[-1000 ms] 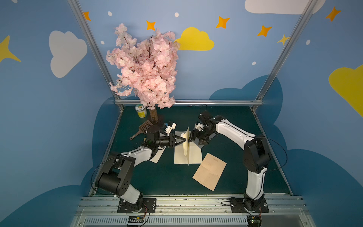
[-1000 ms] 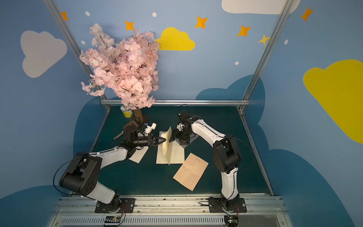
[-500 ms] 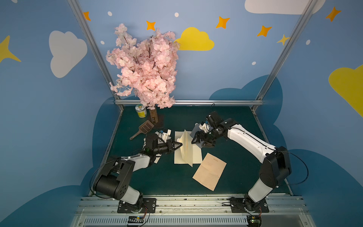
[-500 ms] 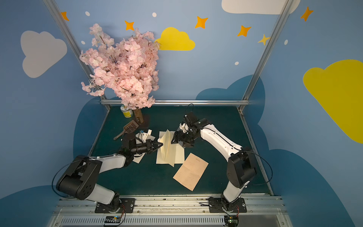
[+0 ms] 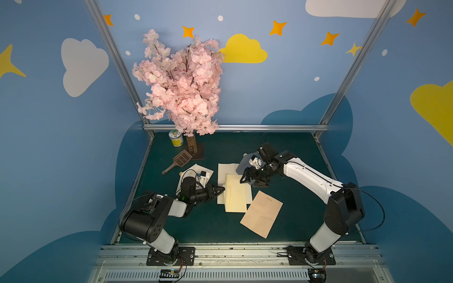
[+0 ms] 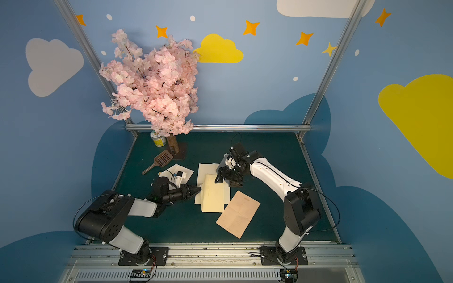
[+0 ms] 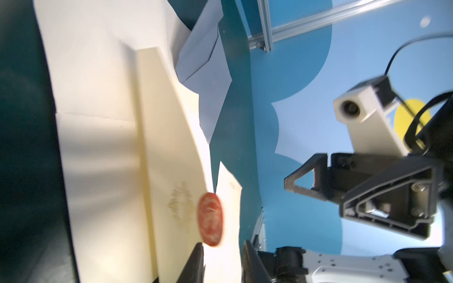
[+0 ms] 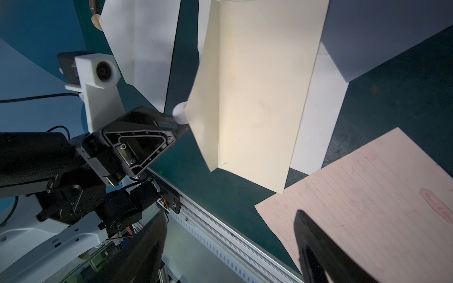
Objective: Fold the letter paper in half and place it into the envelope
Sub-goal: Place the envelope at the center of the board, then fold the envelope flap on the envelope.
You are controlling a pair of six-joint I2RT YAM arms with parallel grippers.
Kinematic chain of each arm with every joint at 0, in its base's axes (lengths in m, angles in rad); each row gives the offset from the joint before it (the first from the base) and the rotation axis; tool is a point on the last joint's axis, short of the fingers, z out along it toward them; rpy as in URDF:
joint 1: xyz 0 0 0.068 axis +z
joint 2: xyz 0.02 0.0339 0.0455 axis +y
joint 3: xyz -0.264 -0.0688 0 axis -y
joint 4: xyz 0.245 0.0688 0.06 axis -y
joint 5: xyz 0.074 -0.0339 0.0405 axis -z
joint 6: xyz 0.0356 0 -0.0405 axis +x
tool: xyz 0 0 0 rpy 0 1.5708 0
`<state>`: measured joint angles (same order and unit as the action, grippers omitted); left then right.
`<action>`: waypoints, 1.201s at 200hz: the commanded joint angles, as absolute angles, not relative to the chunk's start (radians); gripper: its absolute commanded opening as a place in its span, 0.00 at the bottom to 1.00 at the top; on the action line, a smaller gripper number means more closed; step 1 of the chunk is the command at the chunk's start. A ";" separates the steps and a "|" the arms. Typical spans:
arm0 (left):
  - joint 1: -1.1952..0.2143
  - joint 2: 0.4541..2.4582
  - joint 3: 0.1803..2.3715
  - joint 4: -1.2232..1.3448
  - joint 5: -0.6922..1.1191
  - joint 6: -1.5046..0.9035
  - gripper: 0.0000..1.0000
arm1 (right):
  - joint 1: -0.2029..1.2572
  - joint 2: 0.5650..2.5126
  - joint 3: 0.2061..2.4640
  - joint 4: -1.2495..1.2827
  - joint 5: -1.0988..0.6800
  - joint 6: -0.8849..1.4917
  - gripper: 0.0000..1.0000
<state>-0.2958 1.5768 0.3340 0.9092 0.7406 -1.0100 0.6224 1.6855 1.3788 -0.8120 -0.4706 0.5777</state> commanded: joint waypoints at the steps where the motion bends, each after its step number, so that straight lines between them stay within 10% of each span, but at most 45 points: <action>1: -0.290 1.522 0.353 0.834 0.749 -0.958 0.51 | 0.634 1.717 1.396 -0.814 -0.452 0.560 0.80; 23: -0.286 1.406 0.434 0.469 0.688 -0.840 0.57 | 0.638 1.768 1.424 -0.824 -0.447 0.546 0.60; 57: -0.285 1.279 0.587 -0.029 0.538 -0.643 0.60 | 0.643 1.875 1.497 -0.848 -0.441 0.532 0.00; 93: -0.275 1.267 0.657 -0.269 0.422 -0.565 0.53 | 0.644 2.003 1.592 -0.927 -0.405 0.524 0.00; 130: -0.269 1.322 0.636 -0.266 0.435 -0.597 0.03 | 0.646 2.091 1.659 -0.973 -0.393 0.516 0.00; 240: -0.364 1.563 0.756 -0.162 0.470 -0.647 0.03 | 0.631 2.236 1.710 -1.051 -0.351 0.469 0.00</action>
